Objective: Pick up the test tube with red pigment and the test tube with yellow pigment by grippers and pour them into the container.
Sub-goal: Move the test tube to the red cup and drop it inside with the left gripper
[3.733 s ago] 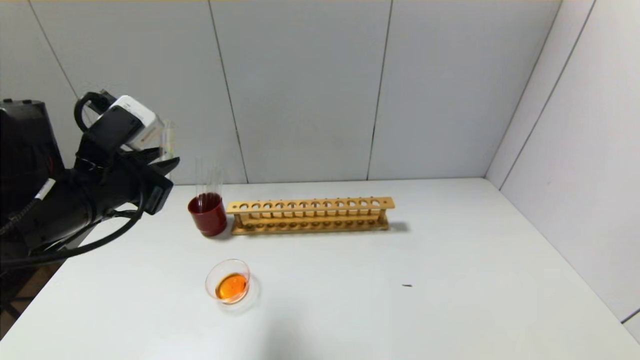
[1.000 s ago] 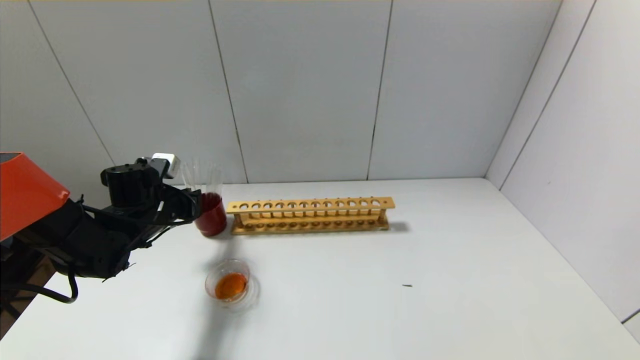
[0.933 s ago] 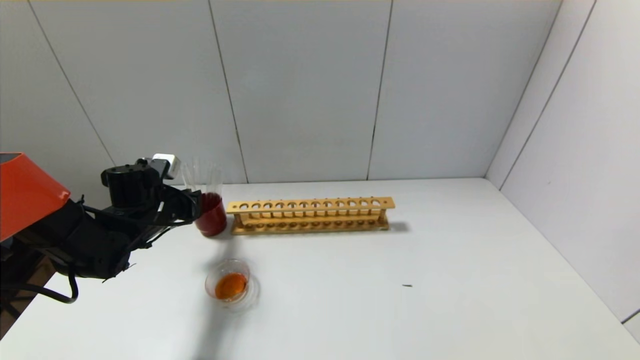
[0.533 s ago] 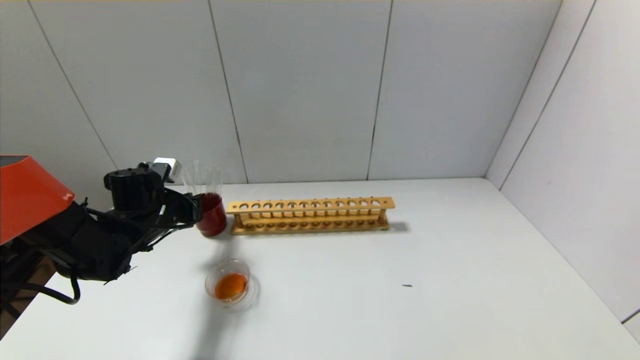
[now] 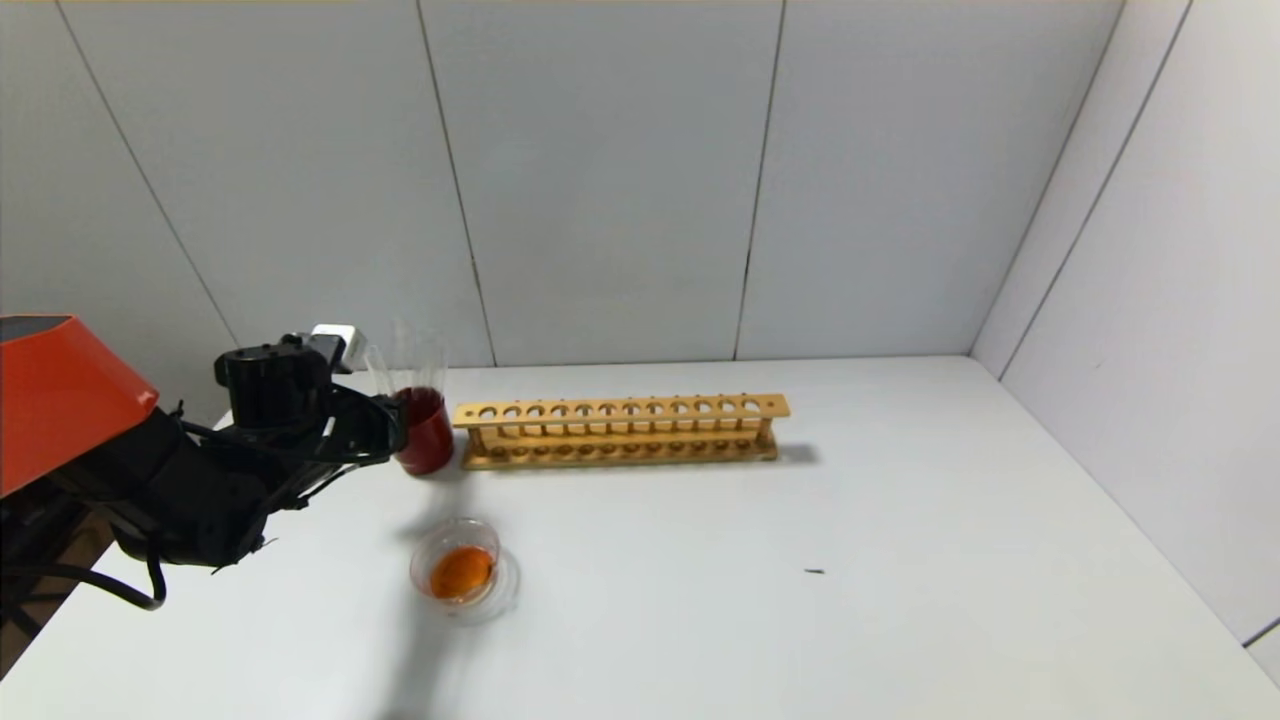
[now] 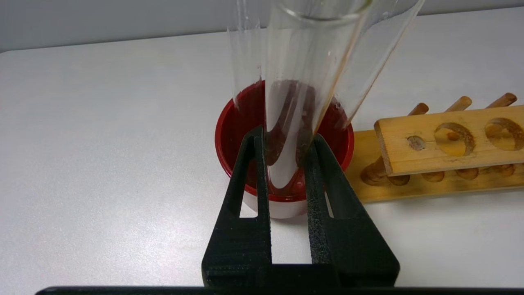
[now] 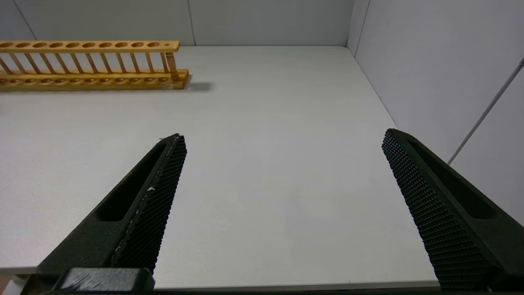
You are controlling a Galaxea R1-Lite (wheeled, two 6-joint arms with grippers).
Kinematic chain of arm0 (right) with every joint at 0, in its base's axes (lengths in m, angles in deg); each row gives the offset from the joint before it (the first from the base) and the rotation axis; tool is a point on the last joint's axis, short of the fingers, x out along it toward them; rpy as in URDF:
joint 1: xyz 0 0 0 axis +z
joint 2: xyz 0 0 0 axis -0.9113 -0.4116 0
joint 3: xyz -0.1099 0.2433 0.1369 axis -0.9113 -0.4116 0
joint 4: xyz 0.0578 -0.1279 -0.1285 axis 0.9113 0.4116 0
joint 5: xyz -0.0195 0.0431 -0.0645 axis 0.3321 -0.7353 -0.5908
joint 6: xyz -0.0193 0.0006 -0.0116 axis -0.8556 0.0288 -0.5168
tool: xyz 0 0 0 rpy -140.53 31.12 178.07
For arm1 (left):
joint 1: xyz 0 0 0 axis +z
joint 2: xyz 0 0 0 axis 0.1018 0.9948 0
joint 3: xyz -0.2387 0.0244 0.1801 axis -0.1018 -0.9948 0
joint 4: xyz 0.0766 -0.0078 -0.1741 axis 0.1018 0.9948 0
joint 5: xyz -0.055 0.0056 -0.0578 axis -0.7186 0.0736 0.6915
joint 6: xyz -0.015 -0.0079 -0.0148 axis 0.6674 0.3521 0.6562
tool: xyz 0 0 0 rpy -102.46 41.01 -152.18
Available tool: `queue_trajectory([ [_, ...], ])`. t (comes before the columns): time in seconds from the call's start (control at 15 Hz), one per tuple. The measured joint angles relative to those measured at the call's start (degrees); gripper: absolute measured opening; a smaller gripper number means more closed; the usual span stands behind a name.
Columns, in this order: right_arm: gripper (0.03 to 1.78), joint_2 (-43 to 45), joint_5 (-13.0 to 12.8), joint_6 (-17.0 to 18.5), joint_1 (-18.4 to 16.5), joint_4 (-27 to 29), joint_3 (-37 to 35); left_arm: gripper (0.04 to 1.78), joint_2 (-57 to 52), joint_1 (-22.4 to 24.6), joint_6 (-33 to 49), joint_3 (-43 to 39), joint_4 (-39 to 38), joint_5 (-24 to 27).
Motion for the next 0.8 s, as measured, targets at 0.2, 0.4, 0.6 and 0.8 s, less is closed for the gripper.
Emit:
queue_trajectory([
  [0.2, 1.75, 0.0, 0.0, 0.02, 0.0, 0.0, 0.0, 0.3, 0.13, 0.0, 0.0, -0.09, 0.0, 0.0],
  [0.4, 1.75, 0.0, -0.02, 0.02, 0.0, 0.0, 0.0, 0.3, 0.41, 0.0, -0.02, 0.11, 0.01, -0.02],
  [0.6, 1.75, 0.0, -0.02, 0.0, 0.0, 0.0, 0.0, 0.3, 0.68, 0.02, -0.24, 0.49, 0.04, 0.06],
  [0.8, 1.75, 0.0, 0.0, 0.02, 0.0, 0.02, 0.0, 0.32, 1.1, 0.02, -0.27, 0.84, 0.0, 0.15],
])
